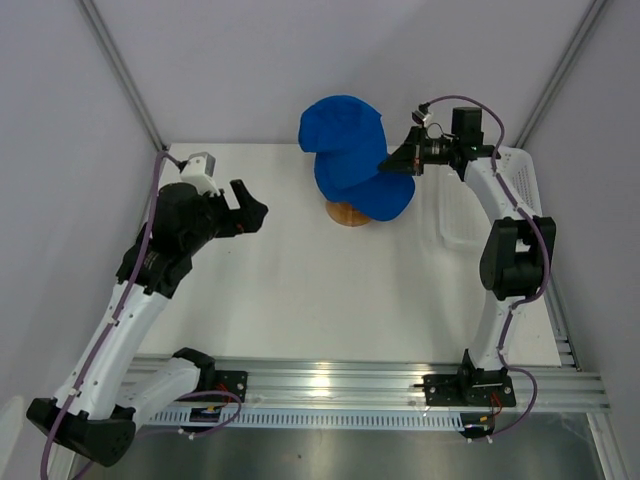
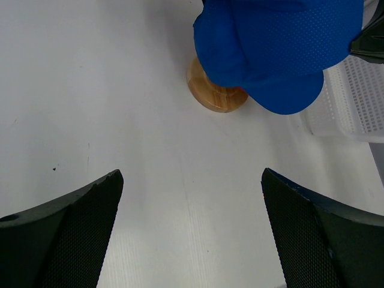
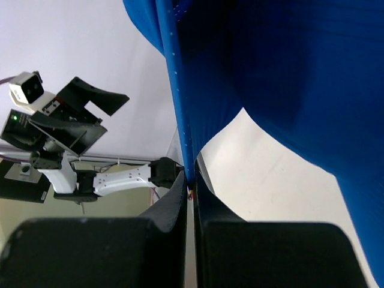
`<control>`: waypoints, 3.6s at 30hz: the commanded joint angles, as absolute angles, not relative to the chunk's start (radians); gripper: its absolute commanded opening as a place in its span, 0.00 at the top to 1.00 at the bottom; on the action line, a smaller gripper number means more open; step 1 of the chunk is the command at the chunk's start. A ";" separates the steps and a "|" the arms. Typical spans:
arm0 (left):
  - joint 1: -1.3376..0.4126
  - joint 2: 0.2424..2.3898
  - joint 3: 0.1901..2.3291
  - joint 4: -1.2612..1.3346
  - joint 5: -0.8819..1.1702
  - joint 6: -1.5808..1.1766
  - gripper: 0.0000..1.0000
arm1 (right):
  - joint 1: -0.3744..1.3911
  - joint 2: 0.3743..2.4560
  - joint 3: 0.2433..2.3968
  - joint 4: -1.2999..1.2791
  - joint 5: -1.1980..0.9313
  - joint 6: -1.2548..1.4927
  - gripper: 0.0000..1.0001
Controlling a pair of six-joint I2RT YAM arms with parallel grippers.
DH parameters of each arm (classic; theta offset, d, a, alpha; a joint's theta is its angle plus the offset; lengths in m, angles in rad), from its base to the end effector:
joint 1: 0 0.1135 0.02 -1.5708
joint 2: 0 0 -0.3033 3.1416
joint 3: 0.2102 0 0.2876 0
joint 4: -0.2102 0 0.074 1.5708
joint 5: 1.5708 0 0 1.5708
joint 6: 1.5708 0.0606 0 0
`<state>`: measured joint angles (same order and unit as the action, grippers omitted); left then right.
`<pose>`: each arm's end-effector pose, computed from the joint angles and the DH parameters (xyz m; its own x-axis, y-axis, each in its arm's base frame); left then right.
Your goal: Stack the hats
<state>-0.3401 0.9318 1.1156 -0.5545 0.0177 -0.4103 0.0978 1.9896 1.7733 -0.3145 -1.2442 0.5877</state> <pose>0.2166 -0.0778 0.4186 -0.4524 -0.2630 -0.8522 0.1839 0.9075 -0.3777 0.5035 0.1071 0.3415 -0.8874 0.0917 -0.4519 -0.4233 0.2268 0.8772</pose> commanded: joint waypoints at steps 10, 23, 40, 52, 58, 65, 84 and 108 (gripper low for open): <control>-0.379 0.994 1.183 -0.522 0.006 -0.440 0.01 | -0.032 2.104 1.881 -0.743 -1.327 0.168 0.97; -0.411 0.994 1.177 -0.506 -0.028 -0.465 0.00 | -0.107 1.959 1.735 -0.231 -1.209 0.518 0.56; -0.546 1.175 1.204 -0.407 -0.083 -0.446 0.00 | -0.077 1.470 1.189 0.039 -0.871 0.505 0.20; -0.551 1.109 1.132 -0.413 -0.066 -0.434 0.01 | -0.011 1.497 0.822 0.561 -0.749 0.696 0.19; -0.552 1.054 1.112 -0.413 -0.072 -0.413 0.00 | -0.003 1.569 0.839 0.635 -0.735 0.661 0.20; -0.551 1.017 1.100 -0.379 -0.041 -0.374 0.00 | -0.003 1.667 0.882 0.687 -0.770 0.646 0.24; -0.551 1.037 1.157 -0.465 -0.037 -0.377 0.01 | -0.028 1.965 0.926 1.500 -0.960 1.319 1.00; -0.552 1.106 1.161 -0.500 -0.051 -0.403 0.00 | -0.118 2.083 1.198 1.419 -1.186 1.795 1.00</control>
